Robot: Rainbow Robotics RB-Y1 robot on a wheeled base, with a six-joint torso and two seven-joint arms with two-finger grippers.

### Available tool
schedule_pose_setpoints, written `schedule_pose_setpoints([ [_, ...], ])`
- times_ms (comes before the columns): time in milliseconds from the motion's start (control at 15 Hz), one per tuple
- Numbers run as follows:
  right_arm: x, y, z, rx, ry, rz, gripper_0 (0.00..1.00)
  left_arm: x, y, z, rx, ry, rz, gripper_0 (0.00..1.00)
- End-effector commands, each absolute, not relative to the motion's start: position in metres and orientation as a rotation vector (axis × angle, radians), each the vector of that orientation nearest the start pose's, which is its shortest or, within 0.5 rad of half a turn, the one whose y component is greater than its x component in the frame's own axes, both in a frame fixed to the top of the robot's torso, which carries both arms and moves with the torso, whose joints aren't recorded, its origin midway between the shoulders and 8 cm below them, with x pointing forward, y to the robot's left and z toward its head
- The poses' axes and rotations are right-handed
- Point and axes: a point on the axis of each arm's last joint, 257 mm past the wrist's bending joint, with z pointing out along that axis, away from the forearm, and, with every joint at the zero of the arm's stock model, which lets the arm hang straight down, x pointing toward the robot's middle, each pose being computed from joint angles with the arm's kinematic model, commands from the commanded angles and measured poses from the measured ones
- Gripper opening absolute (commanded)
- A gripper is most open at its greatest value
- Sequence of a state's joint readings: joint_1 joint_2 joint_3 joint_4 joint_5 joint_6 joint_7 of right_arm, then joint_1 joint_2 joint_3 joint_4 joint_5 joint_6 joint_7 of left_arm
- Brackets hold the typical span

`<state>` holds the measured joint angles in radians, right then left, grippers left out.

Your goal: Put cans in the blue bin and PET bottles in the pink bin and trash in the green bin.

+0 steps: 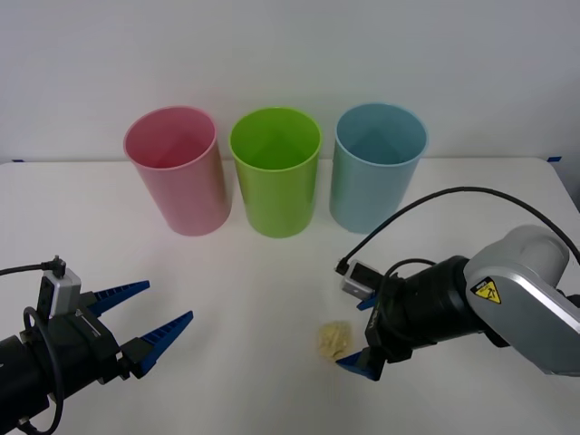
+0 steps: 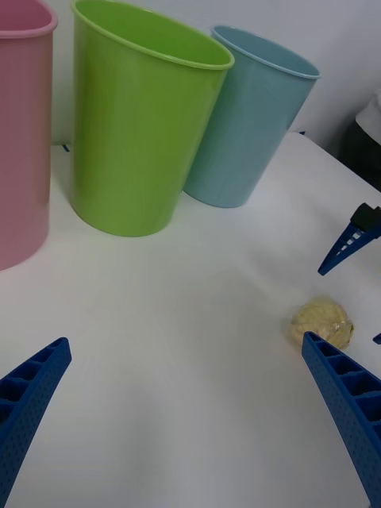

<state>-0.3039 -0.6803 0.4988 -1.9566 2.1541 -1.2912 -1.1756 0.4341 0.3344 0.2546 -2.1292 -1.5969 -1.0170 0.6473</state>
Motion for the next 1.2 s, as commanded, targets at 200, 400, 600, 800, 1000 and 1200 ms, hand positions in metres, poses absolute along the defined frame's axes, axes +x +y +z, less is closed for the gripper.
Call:
schedule_pose_setpoints([
  [200, 0.356, -0.083, -0.315, -1.439, 2.235, 0.417, 1.00, 0.344, 0.202, -0.212, 0.493, 1.832, -0.663, 1.00],
  [400, 0.359, -0.078, -0.322, -1.430, 2.243, 0.409, 1.00, 0.344, 0.202, -0.212, 0.493, 1.832, -0.663, 1.00],
  [600, 0.367, -0.073, -0.327, -1.422, 2.237, 0.378, 1.00, 0.344, 0.202, -0.212, 0.493, 1.832, -0.663, 1.00],
  [800, 0.368, -0.076, -0.333, -1.426, 2.249, 0.359, 1.00, 0.344, 0.202, -0.212, 0.493, 1.832, -0.663, 1.00],
  [1000, 0.367, -0.073, -0.340, -1.435, 2.252, 0.360, 1.00, 0.344, 0.202, -0.212, 0.493, 1.832, -0.663, 1.00],
  [1200, 0.368, -0.064, -0.342, -1.425, 2.240, 0.378, 1.00, 0.344, 0.202, -0.212, 0.493, 1.832, -0.663, 1.00],
])
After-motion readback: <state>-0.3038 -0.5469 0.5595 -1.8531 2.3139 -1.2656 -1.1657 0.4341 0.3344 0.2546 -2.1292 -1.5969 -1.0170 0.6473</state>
